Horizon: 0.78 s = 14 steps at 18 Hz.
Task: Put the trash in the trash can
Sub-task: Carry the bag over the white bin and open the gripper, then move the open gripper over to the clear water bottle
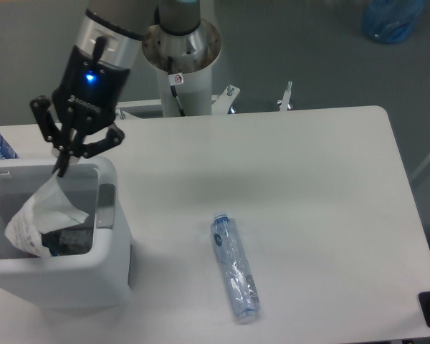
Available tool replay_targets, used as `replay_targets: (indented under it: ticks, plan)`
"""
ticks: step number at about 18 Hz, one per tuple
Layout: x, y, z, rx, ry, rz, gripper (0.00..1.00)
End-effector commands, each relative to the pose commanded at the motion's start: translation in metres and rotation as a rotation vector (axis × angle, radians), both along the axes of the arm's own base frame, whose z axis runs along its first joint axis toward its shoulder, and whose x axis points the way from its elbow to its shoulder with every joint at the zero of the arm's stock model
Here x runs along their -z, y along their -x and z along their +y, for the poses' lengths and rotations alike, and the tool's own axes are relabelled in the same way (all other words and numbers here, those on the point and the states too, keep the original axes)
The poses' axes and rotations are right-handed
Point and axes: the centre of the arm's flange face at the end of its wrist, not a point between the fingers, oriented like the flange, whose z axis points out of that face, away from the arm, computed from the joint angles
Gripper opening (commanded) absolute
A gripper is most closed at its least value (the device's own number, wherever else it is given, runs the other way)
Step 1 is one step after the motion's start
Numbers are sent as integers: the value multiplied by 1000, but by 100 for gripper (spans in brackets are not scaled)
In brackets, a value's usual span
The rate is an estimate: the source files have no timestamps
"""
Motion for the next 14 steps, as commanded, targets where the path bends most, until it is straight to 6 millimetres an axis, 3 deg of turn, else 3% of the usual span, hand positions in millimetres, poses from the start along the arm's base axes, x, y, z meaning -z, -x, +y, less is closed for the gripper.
replay_targets:
  ticks: [3,4,5,7,8,10,14]
  plan:
    - [5,-4,0,11,6,-1,3]
    - [6,-4,0,17,6,4,22]
    - [6,-4,0,35,0,23,51]
    - [4,-2,3,60,-9,46,83]
    - [1,-1,3,58,-15,50,93]
    - [1,6,1,39,-14,46,100]
    - [0,39,-10,-24,-13,44,100]
